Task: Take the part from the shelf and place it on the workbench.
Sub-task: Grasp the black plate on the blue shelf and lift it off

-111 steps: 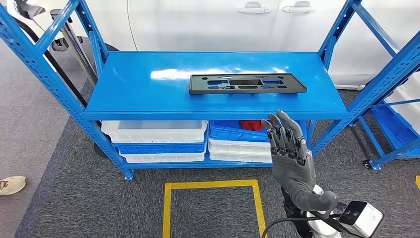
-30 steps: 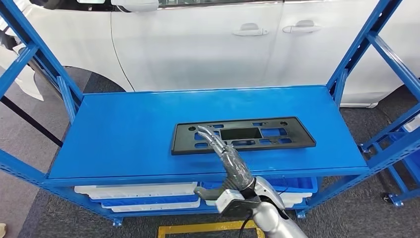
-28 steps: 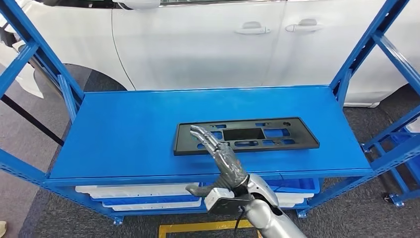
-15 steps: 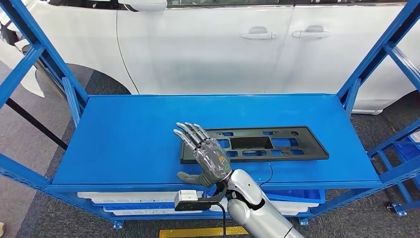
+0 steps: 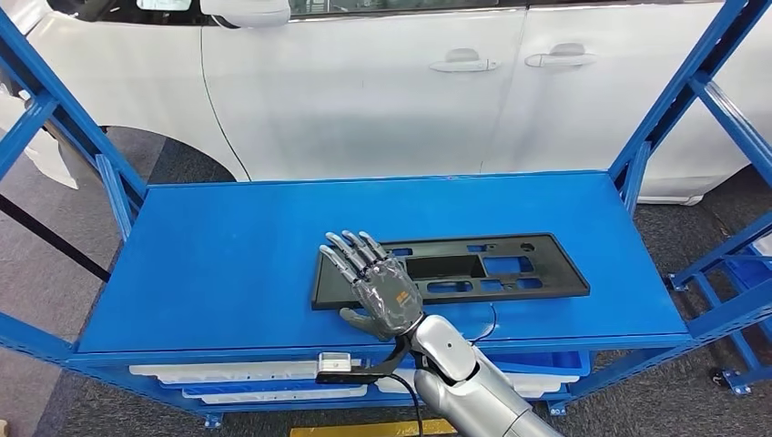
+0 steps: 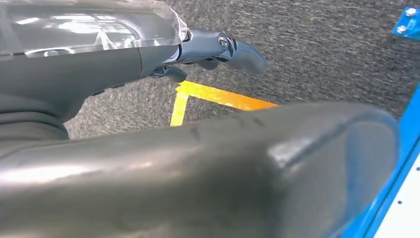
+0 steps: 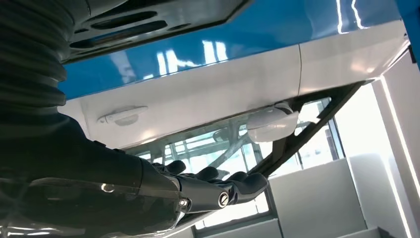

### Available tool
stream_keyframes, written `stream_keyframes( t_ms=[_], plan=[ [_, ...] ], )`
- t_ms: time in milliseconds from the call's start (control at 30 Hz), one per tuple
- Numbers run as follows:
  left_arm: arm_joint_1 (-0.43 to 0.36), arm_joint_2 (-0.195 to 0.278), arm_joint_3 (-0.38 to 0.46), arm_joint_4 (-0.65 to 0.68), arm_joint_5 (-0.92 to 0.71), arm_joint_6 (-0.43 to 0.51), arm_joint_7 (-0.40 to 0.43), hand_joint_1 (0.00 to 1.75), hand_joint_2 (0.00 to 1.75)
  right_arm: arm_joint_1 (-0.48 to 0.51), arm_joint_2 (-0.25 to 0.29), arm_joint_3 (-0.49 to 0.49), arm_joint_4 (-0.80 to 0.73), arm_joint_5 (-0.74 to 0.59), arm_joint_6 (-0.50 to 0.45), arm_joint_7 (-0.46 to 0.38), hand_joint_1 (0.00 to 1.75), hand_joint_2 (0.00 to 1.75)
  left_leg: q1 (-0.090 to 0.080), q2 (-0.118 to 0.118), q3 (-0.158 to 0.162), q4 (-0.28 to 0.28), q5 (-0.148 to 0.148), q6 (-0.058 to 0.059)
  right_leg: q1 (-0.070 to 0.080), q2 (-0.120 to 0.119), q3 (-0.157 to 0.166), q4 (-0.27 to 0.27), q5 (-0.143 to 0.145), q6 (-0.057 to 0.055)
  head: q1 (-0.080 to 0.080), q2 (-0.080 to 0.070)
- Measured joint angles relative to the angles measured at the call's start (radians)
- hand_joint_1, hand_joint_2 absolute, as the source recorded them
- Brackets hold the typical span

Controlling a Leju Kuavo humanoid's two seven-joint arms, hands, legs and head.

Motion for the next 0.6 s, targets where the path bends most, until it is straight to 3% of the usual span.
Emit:
stream_keyframes(
  t_ms=[67, 200, 267, 333, 367, 400, 433, 533, 600],
  plan=[
    [-0.002, 0.001, -0.001, 0.000, 0.000, 0.000, 0.000, 0.00, 0.00, -0.005, -0.001, 0.001, 0.015, 0.002, 0.011, 0.001, 0.00, 1.75, -0.002, 0.000, 0.034, -0.086, 0.023, 0.012, 0.003, 0.001, -0.002, 0.004, -0.003, 0.011, 0.000, 0.000],
    [0.002, 0.001, -0.002, 0.000, 0.000, 0.000, 0.000, 0.00, 0.00, -0.009, -0.008, 0.001, 0.039, -0.018, 0.045, -0.019, 0.00, 1.75, -0.003, 0.000, 0.039, -0.098, 0.042, 0.043, 0.002, 0.001, -0.008, 0.019, -0.017, 0.036, 0.000, 0.000],
    [0.001, 0.001, -0.002, 0.000, 0.000, 0.000, 0.000, 0.00, 0.00, -0.011, -0.015, 0.001, 0.046, -0.028, 0.050, -0.027, 0.00, 1.75, -0.001, 0.001, 0.039, -0.102, 0.047, 0.053, 0.001, 0.001, -0.044, 0.101, -0.068, 0.046, 0.000, 0.000],
    [0.001, 0.001, -0.002, 0.000, 0.000, -0.001, 0.000, 0.00, 0.00, -0.011, -0.020, 0.001, 0.054, -0.031, 0.052, -0.029, 0.00, 1.75, -0.004, 0.001, 0.037, -0.101, 0.046, 0.057, 0.000, 0.001, -0.113, 0.241, -0.134, 0.051, 0.000, 0.000],
    [0.001, 0.001, -0.002, 0.000, 0.000, -0.001, 0.000, 0.00, 0.00, -0.011, -0.023, 0.001, 0.059, -0.032, 0.053, -0.030, 0.00, 1.75, -0.005, 0.001, 0.037, -0.101, 0.045, 0.058, 0.000, 0.001, -0.139, 0.291, -0.148, 0.051, 0.000, 0.000],
    [0.002, 0.001, -0.002, 0.000, 0.000, -0.001, 0.000, 0.00, 0.00, -0.010, -0.025, 0.001, 0.063, -0.033, 0.053, -0.030, 0.00, 1.75, -0.006, 0.001, 0.037, -0.100, 0.044, 0.059, 0.000, 0.001, -0.147, 0.304, -0.141, 0.050, 0.000, 0.000],
    [0.002, 0.001, -0.002, 0.000, 0.000, -0.001, 0.000, 0.00, 0.00, -0.010, -0.027, 0.001, 0.067, -0.037, 0.055, -0.032, 0.00, 1.75, -0.008, 0.000, 0.039, -0.100, 0.043, 0.059, 0.000, 0.000, -0.133, 0.273, -0.115, 0.047, 0.000, 0.000],
    [0.002, 0.000, -0.002, 0.000, 0.000, -0.001, 0.000, 0.00, 0.00, -0.013, -0.033, -0.003, 0.073, -0.069, 0.064, -0.051, 0.00, 1.75, -0.013, -0.002, 0.047, -0.099, 0.037, 0.053, 0.006, -0.001, -0.032, 0.064, -0.020, 0.029, 0.000, 0.000],
    [0.002, 0.000, -0.002, 0.000, 0.000, -0.001, 0.000, 0.00, 0.00, -0.015, -0.039, -0.011, 0.074, -0.088, 0.062, -0.066, 0.00, 1.75, -0.015, -0.002, 0.047, -0.098, 0.033, 0.045, 0.011, -0.001, -0.008, 0.010, -0.009, 0.020, 0.000, 0.000]
  ],
)
